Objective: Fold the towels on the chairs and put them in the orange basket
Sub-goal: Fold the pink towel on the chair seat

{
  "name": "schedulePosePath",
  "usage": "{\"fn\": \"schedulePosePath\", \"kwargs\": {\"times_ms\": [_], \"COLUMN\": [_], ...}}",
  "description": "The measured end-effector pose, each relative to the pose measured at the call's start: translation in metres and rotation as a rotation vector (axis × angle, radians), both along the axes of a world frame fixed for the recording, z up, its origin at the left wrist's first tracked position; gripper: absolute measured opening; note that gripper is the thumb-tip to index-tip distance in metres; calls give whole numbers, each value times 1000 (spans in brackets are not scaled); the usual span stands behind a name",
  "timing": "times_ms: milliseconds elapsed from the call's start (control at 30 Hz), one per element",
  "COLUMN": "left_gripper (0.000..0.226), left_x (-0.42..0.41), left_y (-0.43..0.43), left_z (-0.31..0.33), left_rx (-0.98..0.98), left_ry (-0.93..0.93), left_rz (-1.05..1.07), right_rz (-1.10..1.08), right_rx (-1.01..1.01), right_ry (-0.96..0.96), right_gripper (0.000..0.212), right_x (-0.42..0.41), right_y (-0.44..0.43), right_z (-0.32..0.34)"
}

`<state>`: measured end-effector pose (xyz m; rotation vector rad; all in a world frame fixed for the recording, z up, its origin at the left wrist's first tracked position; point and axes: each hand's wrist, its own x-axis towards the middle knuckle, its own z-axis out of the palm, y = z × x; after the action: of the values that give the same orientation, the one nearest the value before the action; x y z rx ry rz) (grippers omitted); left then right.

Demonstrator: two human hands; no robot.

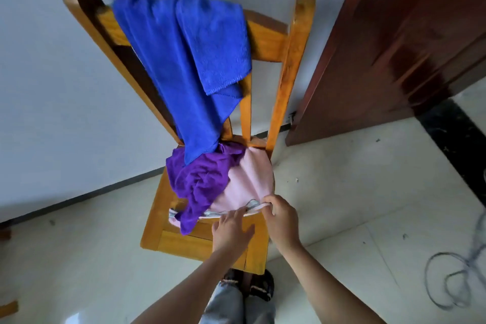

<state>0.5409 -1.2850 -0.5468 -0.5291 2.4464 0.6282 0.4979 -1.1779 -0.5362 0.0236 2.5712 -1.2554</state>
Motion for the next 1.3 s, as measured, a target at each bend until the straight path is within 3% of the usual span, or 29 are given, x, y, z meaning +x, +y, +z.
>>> {"fn": "schedulePosePath", "kwargs": {"times_ms": [100, 167, 433, 633, 800, 933, 1133, 1300], "left_gripper": [34, 26, 37, 32, 18, 21, 12, 12], "left_x": [-7, -11, -24, -28, -29, -19, 12, 50], "left_y": [-6, -12, -55, -76, -90, -97, -129, -166], "left_z": [51, 83, 193, 259, 289, 273, 200, 170], "left_rx": [-10, 11, 327, 531, 526, 389, 222, 174], "left_ry": [124, 208, 567, 829, 973, 953, 683, 526], "left_rz": [50, 95, 351, 369, 274, 222, 490, 684], "right_rz": [32, 73, 168, 214, 182, 217, 177, 114], "right_rx": [-64, -71, -102, -165, -208, -221, -242, -324], "right_ry": [84, 95, 162, 303, 406, 441, 496, 499], "right_gripper": [44, 32, 23, 17, 13, 14, 21, 14], "right_x": [-11, -19, -55, -70, -78, -71, -72, -83], "right_y": [-9, -15, -15, -19, -33, -48, -69, -78], "right_z": [66, 104, 213, 281, 329, 350, 361, 363]}}
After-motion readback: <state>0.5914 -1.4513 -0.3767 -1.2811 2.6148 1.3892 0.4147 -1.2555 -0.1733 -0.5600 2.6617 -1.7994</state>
